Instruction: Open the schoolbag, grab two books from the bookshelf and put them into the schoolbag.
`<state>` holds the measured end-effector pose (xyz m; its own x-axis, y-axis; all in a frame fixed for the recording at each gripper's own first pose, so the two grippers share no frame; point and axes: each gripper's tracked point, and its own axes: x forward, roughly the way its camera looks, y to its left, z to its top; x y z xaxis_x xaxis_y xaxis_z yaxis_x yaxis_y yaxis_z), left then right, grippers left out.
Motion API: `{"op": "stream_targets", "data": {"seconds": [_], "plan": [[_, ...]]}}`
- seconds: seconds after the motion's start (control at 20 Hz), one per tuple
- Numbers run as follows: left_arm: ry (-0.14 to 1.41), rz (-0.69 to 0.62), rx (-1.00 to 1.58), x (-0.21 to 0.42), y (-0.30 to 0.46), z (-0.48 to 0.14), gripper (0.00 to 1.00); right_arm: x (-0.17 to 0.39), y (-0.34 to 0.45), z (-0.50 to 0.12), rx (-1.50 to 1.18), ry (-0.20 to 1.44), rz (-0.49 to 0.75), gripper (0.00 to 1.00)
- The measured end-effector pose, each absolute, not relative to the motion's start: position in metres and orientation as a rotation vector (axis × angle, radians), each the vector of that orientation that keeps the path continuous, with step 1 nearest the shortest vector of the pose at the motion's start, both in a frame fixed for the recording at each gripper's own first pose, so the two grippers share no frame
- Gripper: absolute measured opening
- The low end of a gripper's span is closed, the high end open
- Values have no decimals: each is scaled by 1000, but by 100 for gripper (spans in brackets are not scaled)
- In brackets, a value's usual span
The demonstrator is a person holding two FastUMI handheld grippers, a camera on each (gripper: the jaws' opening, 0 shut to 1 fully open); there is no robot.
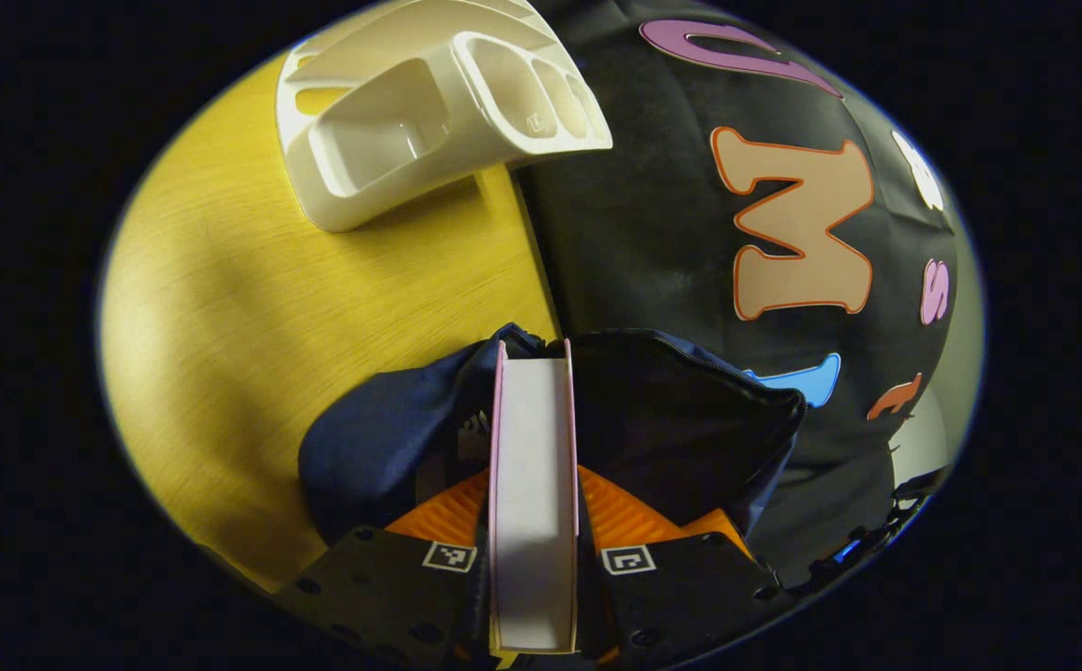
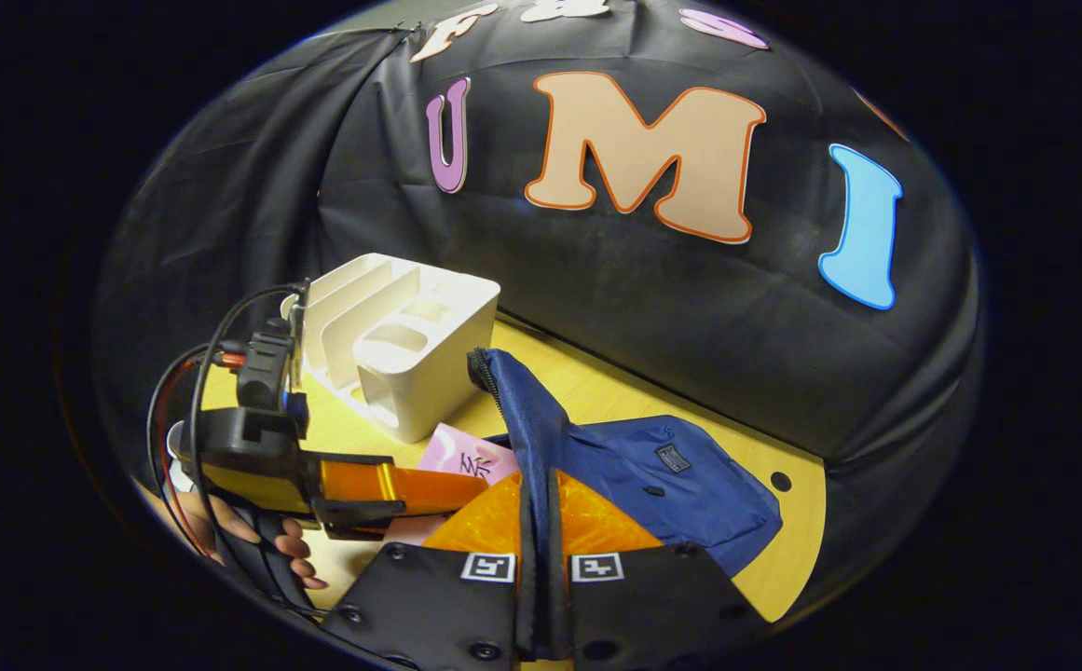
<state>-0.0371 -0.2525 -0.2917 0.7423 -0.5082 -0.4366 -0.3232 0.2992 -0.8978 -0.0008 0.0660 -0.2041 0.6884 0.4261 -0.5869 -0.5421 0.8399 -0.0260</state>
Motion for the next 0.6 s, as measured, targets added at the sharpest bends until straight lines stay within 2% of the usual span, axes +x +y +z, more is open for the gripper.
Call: {"op": "stream_targets", "data": {"seconds": [0.25, 0.6], "plan": [[817, -197, -1253, -31, -284, -308, 37, -1, 66, -202, -202, 599, 558, 8], [856, -221, -1183, -23, -313, -323, 53, -2, 65, -200, -213, 587, 562, 10]]}}
